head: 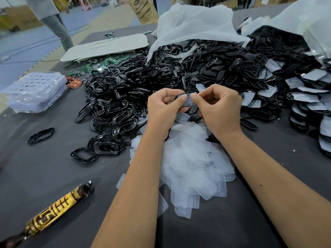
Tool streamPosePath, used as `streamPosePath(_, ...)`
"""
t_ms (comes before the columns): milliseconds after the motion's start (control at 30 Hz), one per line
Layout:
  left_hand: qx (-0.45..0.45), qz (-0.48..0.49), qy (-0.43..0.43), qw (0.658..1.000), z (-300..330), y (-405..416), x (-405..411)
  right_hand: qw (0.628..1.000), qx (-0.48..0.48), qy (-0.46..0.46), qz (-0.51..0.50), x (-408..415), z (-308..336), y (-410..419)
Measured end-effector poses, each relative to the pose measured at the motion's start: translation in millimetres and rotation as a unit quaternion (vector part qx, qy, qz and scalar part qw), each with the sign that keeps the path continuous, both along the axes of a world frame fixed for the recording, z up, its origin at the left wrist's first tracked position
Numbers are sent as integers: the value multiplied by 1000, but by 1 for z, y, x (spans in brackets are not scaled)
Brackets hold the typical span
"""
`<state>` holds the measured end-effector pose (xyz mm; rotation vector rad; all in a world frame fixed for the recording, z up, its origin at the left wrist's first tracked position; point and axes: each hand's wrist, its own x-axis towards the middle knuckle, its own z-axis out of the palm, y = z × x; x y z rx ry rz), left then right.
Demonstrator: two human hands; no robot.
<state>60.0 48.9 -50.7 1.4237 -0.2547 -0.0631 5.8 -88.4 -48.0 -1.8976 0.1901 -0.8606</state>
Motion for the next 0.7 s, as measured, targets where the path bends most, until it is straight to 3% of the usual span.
streamPosePath(467, 12, 3, 11, 1000, 2, 0, -1, 999, 22, 45, -2, 3, -3, -3)
streamPosePath(700, -6, -26, 0, 1000, 0, 2, 0, 976, 174, 59, 120, 7, -7, -11)
